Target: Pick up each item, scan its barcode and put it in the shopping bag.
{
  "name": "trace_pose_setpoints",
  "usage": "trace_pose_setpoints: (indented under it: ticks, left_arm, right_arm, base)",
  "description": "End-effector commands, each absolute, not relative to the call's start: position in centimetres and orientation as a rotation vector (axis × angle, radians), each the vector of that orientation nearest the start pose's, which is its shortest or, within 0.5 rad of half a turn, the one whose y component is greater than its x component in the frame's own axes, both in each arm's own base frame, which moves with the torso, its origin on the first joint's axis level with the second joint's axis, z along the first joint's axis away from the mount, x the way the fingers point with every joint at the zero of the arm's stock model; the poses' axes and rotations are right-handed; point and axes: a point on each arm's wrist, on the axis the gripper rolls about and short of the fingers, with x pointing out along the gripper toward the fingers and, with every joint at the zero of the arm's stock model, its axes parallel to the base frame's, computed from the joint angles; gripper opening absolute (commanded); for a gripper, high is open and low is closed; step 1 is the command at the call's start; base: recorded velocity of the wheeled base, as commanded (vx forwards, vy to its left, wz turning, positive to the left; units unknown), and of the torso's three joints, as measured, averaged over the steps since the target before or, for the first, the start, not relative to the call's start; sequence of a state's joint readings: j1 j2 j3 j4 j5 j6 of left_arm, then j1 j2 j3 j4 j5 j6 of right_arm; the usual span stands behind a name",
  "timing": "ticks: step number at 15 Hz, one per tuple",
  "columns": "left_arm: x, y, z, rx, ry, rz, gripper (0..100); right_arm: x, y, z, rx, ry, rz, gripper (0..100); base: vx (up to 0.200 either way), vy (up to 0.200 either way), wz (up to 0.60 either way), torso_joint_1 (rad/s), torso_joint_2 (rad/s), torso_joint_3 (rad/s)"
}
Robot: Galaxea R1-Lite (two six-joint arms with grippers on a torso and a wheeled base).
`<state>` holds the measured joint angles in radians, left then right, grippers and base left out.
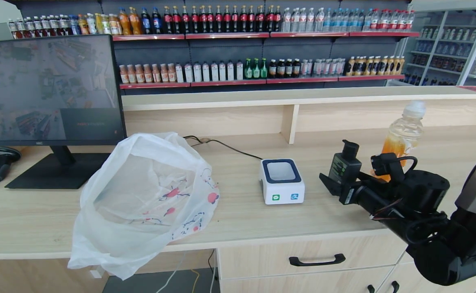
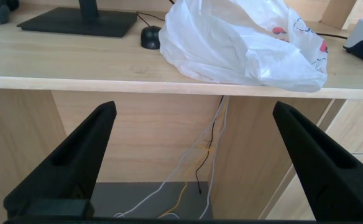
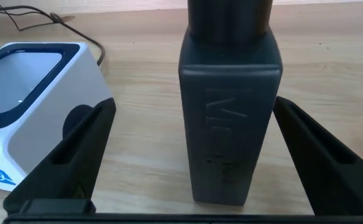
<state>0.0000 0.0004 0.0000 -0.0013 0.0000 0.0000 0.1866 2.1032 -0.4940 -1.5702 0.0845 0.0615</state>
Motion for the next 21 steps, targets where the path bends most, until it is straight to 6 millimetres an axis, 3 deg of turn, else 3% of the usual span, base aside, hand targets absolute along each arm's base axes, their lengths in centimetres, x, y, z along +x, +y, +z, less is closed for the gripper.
trace_pose_setpoints:
  ticks: [1, 10, 19, 20, 21]
  left_arm:
    - [-2.3, 0.0, 7.6, 0.000, -0.002, 0.000, 100]
    - [-2.3, 0.0, 7.6, 0.000, -0.002, 0.000, 100]
    - [-2.3, 0.0, 7.6, 0.000, -0.002, 0.000, 100]
    - [-2.3, 0.0, 7.6, 0.000, -0.002, 0.000, 100]
    - [-2.3, 0.0, 7.6, 0.000, -0.002, 0.000, 100]
  right_arm:
    - [32.7, 6.3, 6.9, 0.065, 0.054, 0.267, 100]
    - [34.6, 5.3, 7.6, 0.075, -0.008, 0.232, 100]
    - [34.6, 4.9, 7.2, 0.073, 0.003, 0.219, 100]
    - [34.7, 4.9, 7.3, 0.074, 0.000, 0.221, 0]
    - [34.7, 4.9, 7.3, 0.074, 0.000, 0.221, 0]
  base:
    - [0.000, 0.000, 0.00, 0.000, 0.00, 0.000]
    - [0.000, 0.000, 0.00, 0.000, 0.00, 0.000]
    - [0.000, 0.000, 0.00, 0.000, 0.00, 0.000]
    - [0.000, 0.000, 0.00, 0.000, 0.00, 0.000]
    - [0.000, 0.000, 0.00, 0.000, 0.00, 0.000]
